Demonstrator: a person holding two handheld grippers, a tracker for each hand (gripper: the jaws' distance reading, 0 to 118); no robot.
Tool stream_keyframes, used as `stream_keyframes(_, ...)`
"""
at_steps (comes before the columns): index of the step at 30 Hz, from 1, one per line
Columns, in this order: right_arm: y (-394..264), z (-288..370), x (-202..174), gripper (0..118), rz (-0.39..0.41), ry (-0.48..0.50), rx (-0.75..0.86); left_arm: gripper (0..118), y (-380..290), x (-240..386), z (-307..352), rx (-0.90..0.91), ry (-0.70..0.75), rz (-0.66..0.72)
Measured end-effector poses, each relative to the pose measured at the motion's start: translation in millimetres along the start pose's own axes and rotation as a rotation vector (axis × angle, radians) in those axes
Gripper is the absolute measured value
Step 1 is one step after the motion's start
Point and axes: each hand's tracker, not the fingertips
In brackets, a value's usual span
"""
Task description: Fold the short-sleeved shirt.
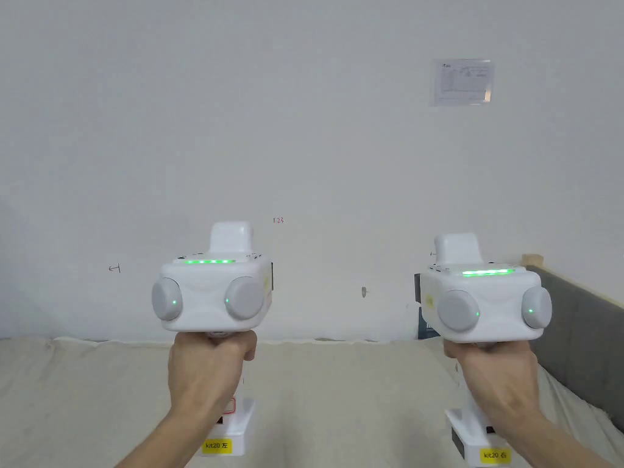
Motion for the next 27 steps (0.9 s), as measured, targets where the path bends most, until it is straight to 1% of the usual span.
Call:
stream_keyframes(3, 4, 4, -4, 5, 0.034, -0.015, 0.017, 2, 7, -2, 2, 0.005, -0.014, -0.002)
stream_keyframes(4, 7, 6, -4, 15, 0.03, -0.003, 0.03, 11, 10, -1, 3, -0.001, -0.019, -0.005)
stream_keyframes(6, 14, 6, -5, 96, -0.003, 0.01, 0.027, 97, 16, 4, -3, -0.007, 0.034, -0.003)
stream_keyframes(7, 17, 6, -5, 118, -0.036, 0.022, 0.029, 118, 15, 2, -3, -0.071, 0.061, 0.006)
stream_keyframes(8, 16, 7, -7, 118, -0.044, 0.033, 0.054, 118, 25, 4, -3, 0.034, 0.05, -0.043)
stream_keyframes(9, 22, 5, -8, 118, -0.045, 0.004, 0.092, 118, 27, 4, -4, 0.015, 0.058, -0.078)
stream_keyframes(10, 24, 2, -10, 118, -0.033, -0.016, 0.098, 118, 29, 4, -3, 0.032, 0.05, -0.104)
stream_keyframes(12, 29, 4, -9, 118, -0.017, -0.025, 0.086, 118, 27, 7, 4, 0.024, -0.005, -0.087)
stream_keyframes(13, 31, 19, -2, 118, -0.015, -0.02, 0.082, 118, 32, 6, 6, -0.001, -0.021, -0.065)
stream_keyframes(15, 32, 24, 1, 118, -0.018, 0.004, 0.069, 118, 38, 8, 8, -0.031, -0.003, -0.001)
stream_keyframes(16, 30, 23, 1, 118, -0.023, 0.006, 0.062, 118, 36, 11, 11, -0.036, -0.008, 0.008)
stream_keyframes(17, 27, 20, 1, 118, -0.03, 0.015, 0.051, 118, 39, 13, 10, -0.057, 0.017, 0.013)
stream_keyframes(19, 25, 21, 2, 118, -0.047, 0.029, 0.038, 118, 45, 18, 11, -0.102, 0.092, 0.009)
stream_keyframes(21, 23, 19, 1, 118, -0.057, 0.041, 0.026, 118, 41, 27, 14, -0.157, 0.144, -0.066)
stream_keyframes(22, 23, 18, 2, 118, -0.062, 0.045, 0.022, 118, 42, 30, 15, -0.159, 0.172, -0.077)
stream_keyframes(23, 22, 18, 2, 118, -0.068, 0.045, 0.02, 118, 40, 31, 17, -0.152, 0.173, -0.096)
stream_keyframes(27, 22, 27, 3, 118, -0.083, 0.06, 0.017, 118, 41, 29, 25, -0.12, 0.145, -0.048)
